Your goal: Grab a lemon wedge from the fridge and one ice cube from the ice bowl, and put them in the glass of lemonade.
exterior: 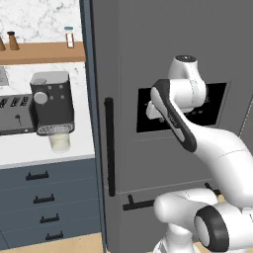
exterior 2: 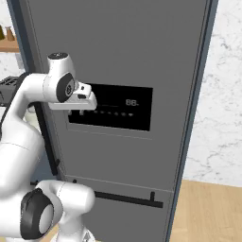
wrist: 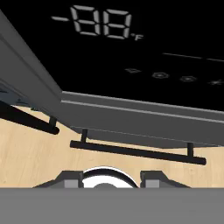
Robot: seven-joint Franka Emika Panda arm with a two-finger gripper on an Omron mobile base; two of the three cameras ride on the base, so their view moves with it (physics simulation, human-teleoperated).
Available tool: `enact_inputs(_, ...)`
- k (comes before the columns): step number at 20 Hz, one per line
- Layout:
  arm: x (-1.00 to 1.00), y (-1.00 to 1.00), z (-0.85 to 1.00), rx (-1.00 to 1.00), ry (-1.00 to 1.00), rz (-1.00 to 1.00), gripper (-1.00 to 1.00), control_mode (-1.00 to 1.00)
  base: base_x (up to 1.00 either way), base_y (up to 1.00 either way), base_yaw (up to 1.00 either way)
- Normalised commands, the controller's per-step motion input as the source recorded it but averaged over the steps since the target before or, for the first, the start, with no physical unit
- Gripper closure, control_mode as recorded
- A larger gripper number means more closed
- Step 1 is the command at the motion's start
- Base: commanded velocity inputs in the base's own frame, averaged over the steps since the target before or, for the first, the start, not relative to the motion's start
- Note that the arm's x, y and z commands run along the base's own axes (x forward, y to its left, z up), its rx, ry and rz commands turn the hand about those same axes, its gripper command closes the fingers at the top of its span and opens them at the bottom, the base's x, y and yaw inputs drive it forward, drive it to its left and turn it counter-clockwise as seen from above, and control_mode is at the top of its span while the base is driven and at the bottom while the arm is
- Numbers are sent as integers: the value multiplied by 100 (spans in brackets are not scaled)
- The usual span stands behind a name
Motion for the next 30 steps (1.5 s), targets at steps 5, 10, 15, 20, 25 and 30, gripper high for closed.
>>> enact_inputs(5, -23, -5, 0, 0, -1, 0, -100, -100, 0, 0, 0)
enact_inputs(10, -13, 2, 0, 0, -3, 0, -100, -100, 0, 0, 0)
enact_inputs(15, 0, 28, 0, 0, -5, -2, -100, 100, 0, 53, -9)
enact_inputs(20, 0, 0, 0, 0, 0, 0, -100, 100, 4, 41, -10)
enact_inputs(25, 0, 0, 0, 0, 0, 0, -100, 100, -45, 0, 0)
enact_inputs(30, 0, 0, 0, 0, 0, 0, -100, 100, -64, 4, 0)
